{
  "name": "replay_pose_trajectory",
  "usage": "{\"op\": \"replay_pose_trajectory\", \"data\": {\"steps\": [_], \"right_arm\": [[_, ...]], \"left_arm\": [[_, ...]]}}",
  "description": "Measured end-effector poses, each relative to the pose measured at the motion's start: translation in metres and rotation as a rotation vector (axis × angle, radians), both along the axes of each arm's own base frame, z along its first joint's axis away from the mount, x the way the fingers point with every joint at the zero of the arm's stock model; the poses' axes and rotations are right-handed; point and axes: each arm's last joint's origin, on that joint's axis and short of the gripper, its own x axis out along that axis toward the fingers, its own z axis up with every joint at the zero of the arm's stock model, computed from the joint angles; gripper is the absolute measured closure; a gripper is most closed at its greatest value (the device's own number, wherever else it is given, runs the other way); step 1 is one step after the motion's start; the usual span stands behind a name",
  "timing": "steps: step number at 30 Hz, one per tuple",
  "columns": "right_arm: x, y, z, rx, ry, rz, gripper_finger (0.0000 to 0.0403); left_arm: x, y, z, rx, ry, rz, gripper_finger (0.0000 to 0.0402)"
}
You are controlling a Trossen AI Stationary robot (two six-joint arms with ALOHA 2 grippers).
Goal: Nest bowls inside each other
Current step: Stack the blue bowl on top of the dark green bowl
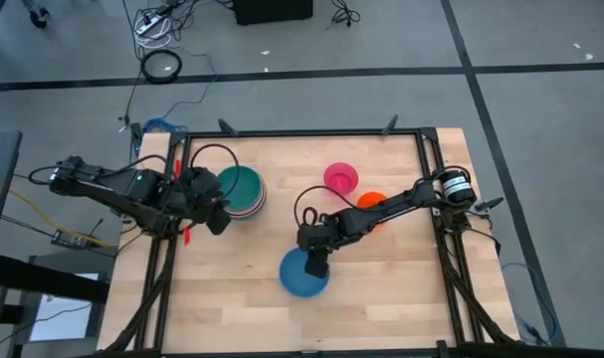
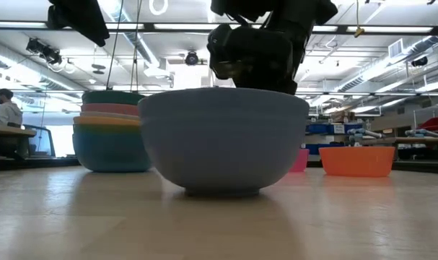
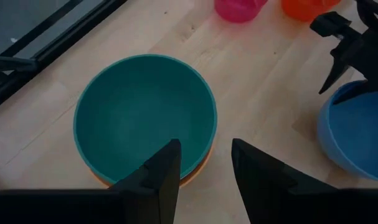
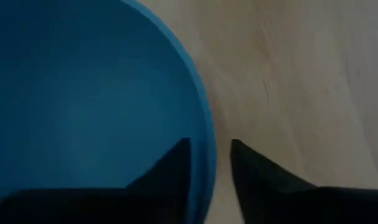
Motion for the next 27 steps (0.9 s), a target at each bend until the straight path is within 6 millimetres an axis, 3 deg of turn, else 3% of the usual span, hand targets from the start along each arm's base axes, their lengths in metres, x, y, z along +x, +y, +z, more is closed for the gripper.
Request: {"op": "replay_pose_trajectory", "data": {"steps": [3,5,10,15,20,27], "right_arm": [[0.001,0.0,0.001,-0.004,-0.013,0.017,0.0372],[0.002,0.001,0.001,-0.007,-0.022,0.028,0.0394],[0.007,0.0,0.008,-0.012,-0.054,0.044,0.04],[0.027,-0.007,0.04,-0.053,-0.201,0.07,0.0401],[0.045,-0.034,0.079,-0.148,-0.337,0.047,0.0402],[0.057,-0.097,0.112,-0.193,-0.449,-0.069,0.0402]], "left_arm": [[0.0,0.0,0.0,0.004,-0.001,0.002,0.0249],[0.0,0.0,0.0,0.004,-0.001,0.001,0.0249],[0.0,0.0,0.0,0.007,-0.001,0.002,0.0249],[0.0,0.001,0.0,0.02,-0.004,0.008,0.0249],[0.0,0.001,0.0,0.026,-0.006,0.012,0.0249],[-0.001,0.003,0.005,0.089,-0.037,0.048,0.0249]]}}
